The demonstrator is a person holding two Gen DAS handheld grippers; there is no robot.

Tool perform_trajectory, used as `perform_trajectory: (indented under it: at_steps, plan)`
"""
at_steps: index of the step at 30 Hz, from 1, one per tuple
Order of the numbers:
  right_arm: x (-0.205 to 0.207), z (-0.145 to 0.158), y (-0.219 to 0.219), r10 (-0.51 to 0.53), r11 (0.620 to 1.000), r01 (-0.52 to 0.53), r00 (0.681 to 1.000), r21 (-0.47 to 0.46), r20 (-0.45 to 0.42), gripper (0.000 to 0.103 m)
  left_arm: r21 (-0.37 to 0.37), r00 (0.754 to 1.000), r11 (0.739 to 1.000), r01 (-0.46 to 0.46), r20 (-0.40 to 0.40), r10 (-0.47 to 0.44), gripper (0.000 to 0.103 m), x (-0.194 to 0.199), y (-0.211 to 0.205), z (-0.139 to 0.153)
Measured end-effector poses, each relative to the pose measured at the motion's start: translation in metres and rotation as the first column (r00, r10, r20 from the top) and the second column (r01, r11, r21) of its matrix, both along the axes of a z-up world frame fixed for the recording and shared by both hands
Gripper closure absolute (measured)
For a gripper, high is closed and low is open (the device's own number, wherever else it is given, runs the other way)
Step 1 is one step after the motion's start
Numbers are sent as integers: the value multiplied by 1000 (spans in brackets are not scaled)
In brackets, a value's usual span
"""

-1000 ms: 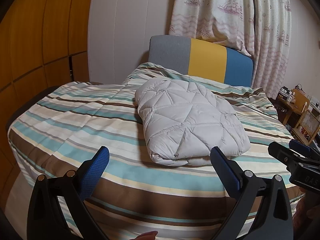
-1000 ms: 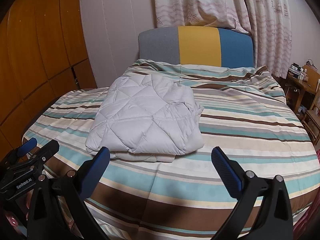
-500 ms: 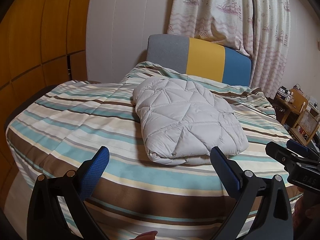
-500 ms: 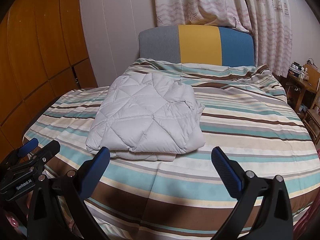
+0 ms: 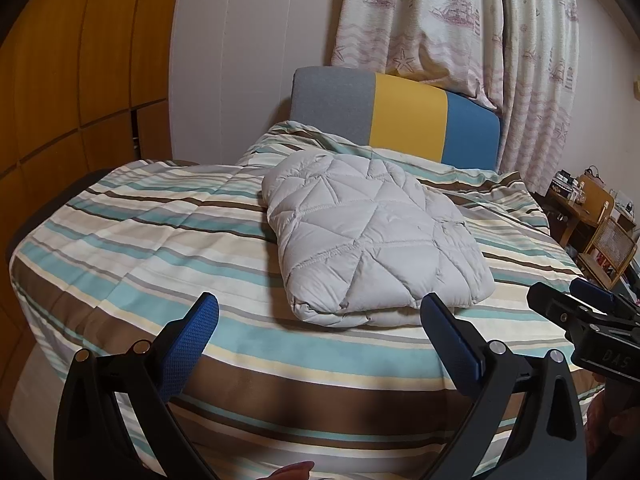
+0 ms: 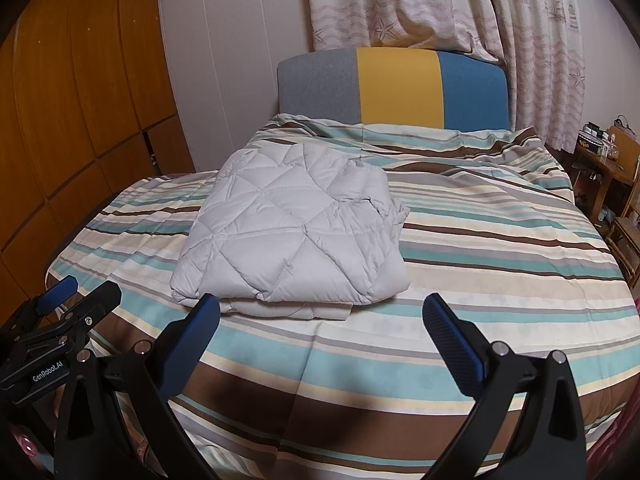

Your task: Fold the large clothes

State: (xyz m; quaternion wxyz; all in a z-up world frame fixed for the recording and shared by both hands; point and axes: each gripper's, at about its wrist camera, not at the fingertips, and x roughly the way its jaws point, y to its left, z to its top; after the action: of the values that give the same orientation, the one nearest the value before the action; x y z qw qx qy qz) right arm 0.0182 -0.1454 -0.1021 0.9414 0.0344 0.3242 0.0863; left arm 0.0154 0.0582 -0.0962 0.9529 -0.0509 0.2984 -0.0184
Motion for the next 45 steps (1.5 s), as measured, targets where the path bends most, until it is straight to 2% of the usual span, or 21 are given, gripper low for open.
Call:
perform_trajectory:
  at_steps: [45]
  plan:
    - [4,-2,0,-4,1000,5,1000,13,-19,2,-13,999,999,46,-12,-46,3,3,-2,-5]
